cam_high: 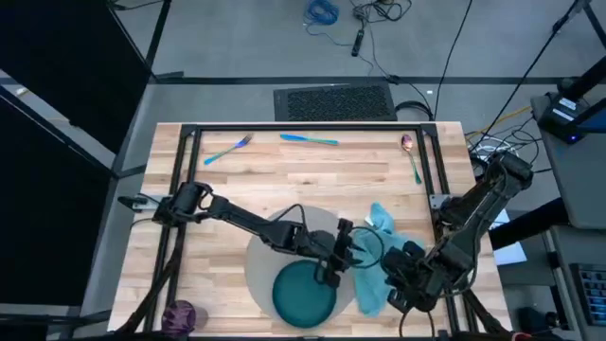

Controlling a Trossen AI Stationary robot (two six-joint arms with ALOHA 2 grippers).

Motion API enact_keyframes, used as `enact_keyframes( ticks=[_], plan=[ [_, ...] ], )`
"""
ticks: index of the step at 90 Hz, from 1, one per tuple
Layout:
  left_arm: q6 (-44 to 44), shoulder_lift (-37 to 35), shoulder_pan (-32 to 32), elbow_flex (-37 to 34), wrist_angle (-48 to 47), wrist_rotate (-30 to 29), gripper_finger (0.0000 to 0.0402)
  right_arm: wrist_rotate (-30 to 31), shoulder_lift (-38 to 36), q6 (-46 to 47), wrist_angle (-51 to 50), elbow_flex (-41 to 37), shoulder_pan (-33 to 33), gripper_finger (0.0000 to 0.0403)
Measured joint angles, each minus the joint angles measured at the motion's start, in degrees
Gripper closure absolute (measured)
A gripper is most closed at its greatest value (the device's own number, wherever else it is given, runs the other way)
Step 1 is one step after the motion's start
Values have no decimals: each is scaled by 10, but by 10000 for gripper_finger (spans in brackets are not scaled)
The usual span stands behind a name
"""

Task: Set table place
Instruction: Fold the blue napkin

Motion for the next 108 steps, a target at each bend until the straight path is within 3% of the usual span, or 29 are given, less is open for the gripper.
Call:
enact_keyframes(
  ticks=[20,38,58,82,108],
  plan=[
    [-15,0,16,15,-4,146,278,-1,7,-46,90,0,0,403],
    [-28,0,25,17,-4,182,278,0,7,-66,106,0,-3,403],
    [-49,0,36,17,-9,220,278,1,7,-155,166,0,-27,403],
    [-60,0,37,17,-32,315,278,-12,6,-225,164,0,-61,403],
    [-59,0,43,17,-32,321,278,-25,5,-289,209,0,-87,403]
  ],
)
